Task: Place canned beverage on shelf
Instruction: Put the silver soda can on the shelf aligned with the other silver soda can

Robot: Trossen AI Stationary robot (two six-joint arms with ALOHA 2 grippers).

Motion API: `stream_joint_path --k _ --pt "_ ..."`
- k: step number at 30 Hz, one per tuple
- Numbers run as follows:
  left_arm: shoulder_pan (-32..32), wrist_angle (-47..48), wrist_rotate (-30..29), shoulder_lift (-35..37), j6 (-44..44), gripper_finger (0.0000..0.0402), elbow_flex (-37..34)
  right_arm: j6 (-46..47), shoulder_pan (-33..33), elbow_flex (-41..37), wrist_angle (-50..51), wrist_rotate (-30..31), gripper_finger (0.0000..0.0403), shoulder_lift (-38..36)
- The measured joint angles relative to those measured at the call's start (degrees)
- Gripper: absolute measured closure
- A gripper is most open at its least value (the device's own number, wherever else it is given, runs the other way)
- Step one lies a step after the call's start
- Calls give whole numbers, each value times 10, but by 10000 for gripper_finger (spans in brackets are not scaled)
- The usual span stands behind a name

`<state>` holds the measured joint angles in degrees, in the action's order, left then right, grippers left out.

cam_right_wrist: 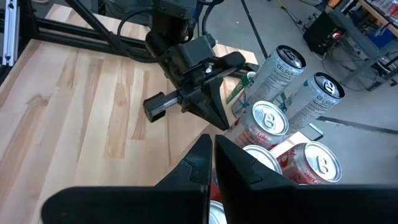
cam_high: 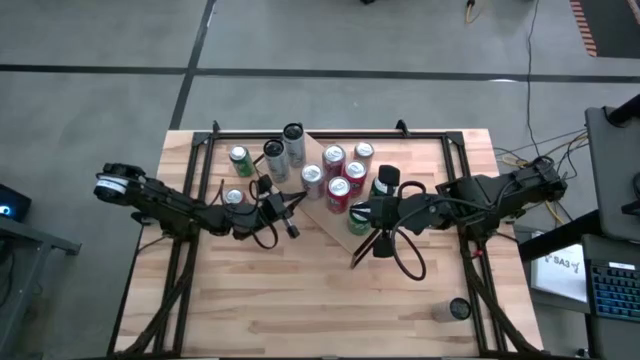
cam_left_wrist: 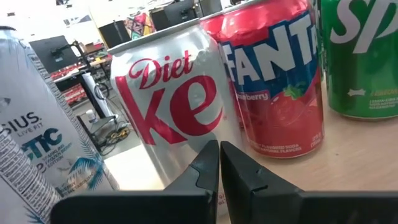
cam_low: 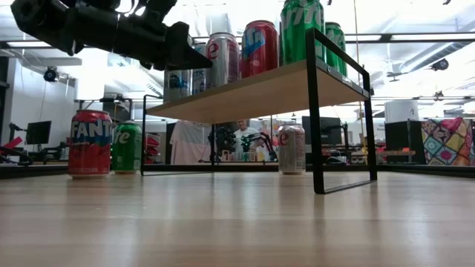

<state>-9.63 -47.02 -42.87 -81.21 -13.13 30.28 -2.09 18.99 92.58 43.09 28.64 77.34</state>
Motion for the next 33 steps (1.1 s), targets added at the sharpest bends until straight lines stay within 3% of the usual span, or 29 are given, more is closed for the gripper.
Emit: stream_joint_path --k 18,33 --pt "8 20 -37 2 3 401 0 -13 0 0 2 0 394 0" --pt "19 -2 18 2 6 401 0 -15 0 0 1 0 394 0"
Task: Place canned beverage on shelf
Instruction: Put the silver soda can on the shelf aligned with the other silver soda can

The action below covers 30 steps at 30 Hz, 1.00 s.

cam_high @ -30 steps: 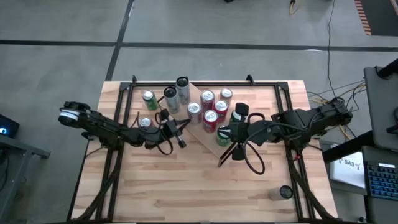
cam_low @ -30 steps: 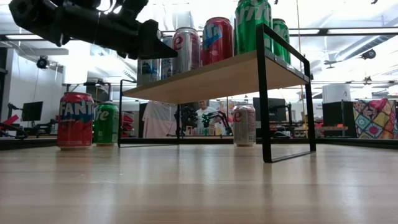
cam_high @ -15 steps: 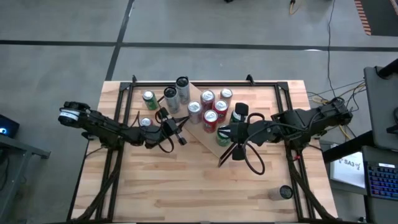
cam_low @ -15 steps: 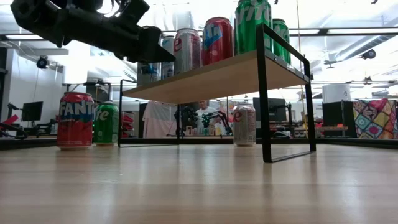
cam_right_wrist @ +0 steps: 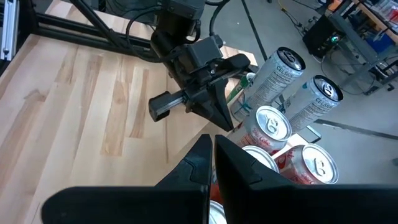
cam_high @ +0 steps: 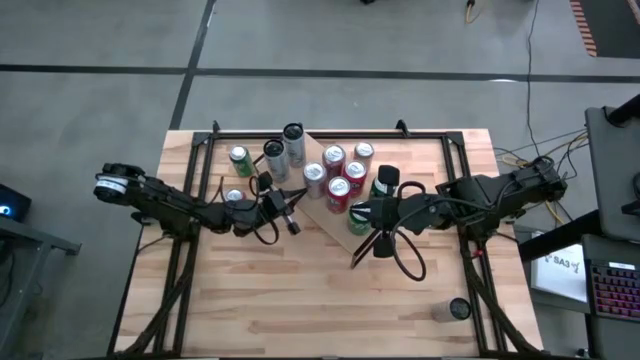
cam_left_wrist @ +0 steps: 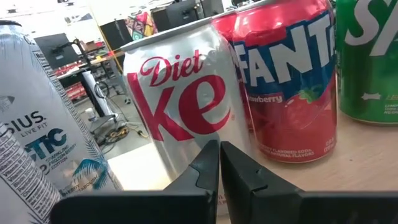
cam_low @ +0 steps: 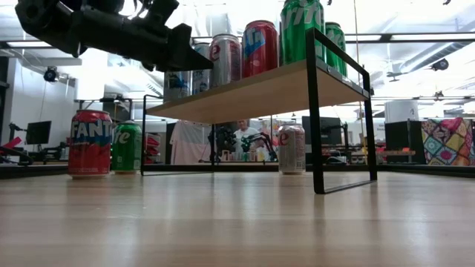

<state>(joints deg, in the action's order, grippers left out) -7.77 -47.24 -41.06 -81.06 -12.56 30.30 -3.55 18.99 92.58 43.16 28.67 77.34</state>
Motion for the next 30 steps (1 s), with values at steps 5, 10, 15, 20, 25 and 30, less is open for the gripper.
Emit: stream_joint_path --k 5,10,15,20,25,30 --pt "-21 15 -40 5 -4 401 0 0 0 0 0 0 394 0" --pt "-32 24 -126 5 -31 401 0 0 0 0 0 0 394 0" --pt "-11 22 -118 5 -22 401 0 -1 0 0 0 0 394 0" --pt "-4 13 -94 5 -17 401 0 -1 0 0 0 0 394 0" --pt "-2 7 -73 5 -13 401 0 0 0 0 0 0 394 0" --pt "-3 2 -63 5 -10 401 0 0 0 0 0 0 394 0"
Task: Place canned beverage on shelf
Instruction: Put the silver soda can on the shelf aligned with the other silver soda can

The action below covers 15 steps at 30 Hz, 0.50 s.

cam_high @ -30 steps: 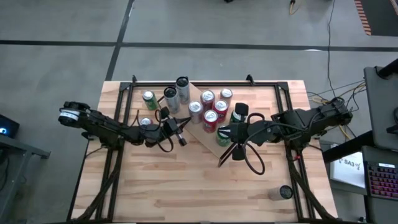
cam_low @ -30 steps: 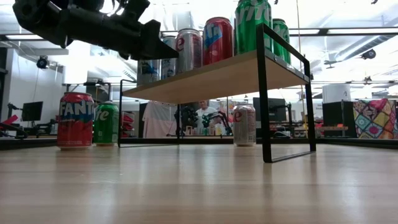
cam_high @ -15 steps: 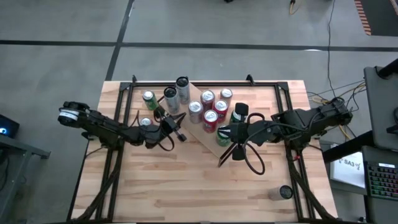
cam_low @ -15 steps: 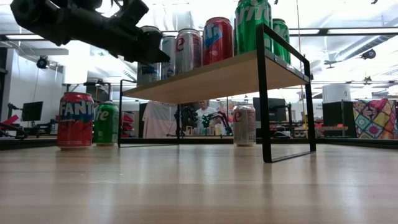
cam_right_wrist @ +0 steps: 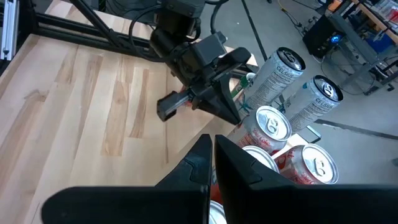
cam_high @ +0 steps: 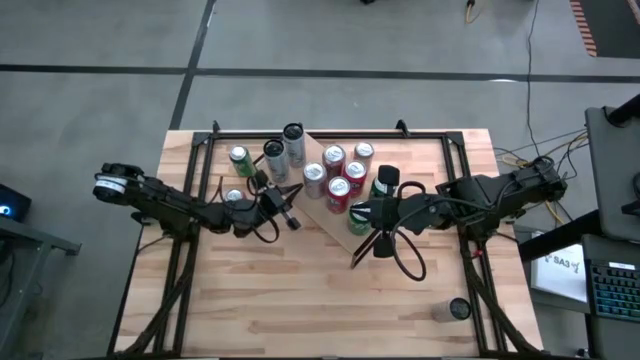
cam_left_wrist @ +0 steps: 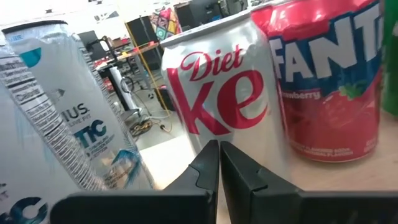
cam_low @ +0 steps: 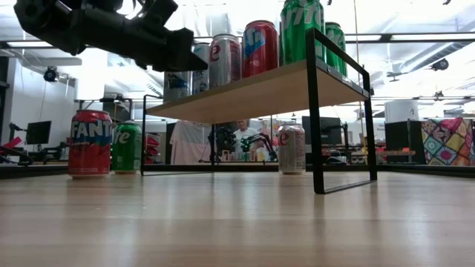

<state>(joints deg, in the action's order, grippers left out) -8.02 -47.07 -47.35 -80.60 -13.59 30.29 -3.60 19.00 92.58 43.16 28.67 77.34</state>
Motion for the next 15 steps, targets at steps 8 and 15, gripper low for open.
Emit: stream_joint_path --k 8,15 --pt "1 -5 19 0 9 401 0 0 0 0 0 0 394 0" --pt "1 -13 51 0 14 401 0 0 0 0 0 0 394 0"
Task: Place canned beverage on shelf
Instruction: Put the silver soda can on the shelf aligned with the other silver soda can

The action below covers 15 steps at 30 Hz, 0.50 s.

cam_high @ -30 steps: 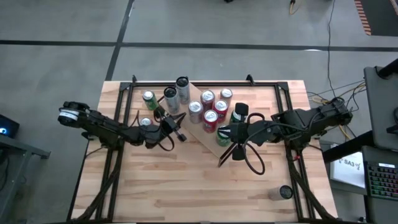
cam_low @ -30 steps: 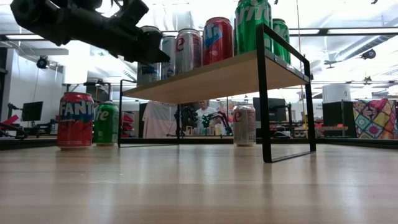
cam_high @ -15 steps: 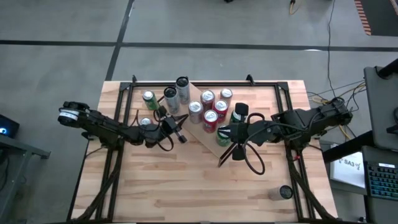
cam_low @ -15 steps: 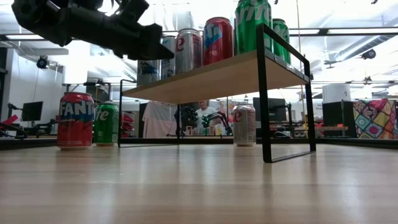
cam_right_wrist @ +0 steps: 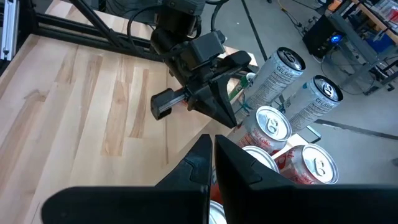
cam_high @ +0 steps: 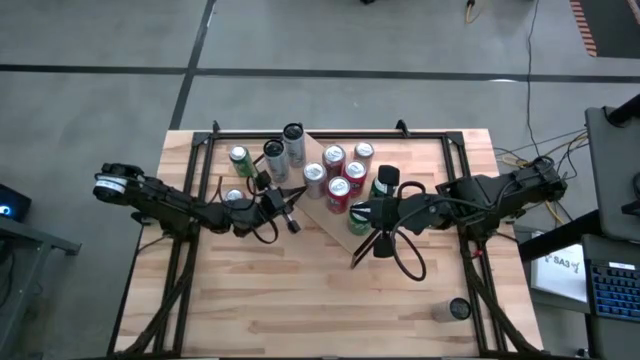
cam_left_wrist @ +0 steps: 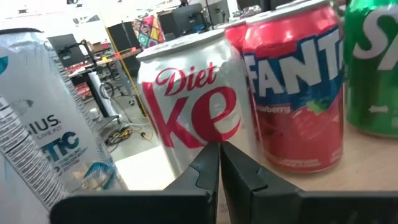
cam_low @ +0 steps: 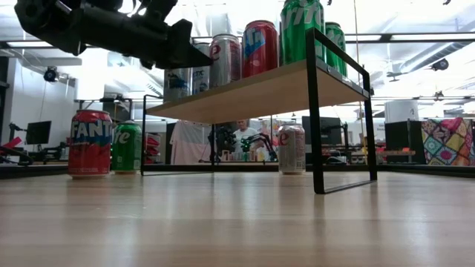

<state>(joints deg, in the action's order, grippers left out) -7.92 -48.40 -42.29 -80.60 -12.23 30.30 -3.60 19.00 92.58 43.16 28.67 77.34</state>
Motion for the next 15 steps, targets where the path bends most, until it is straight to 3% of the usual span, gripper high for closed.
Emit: stream_joint_path --k 4,10,15 --pt "-2 -1 -11 0 -2 401 0 1 0 0 0 0 394 0" --pt "-15 -1 -77 0 -27 401 0 0 0 0 0 0 394 0" --pt "0 -3 -71 -5 -17 401 0 0 0 0 0 0 394 0"
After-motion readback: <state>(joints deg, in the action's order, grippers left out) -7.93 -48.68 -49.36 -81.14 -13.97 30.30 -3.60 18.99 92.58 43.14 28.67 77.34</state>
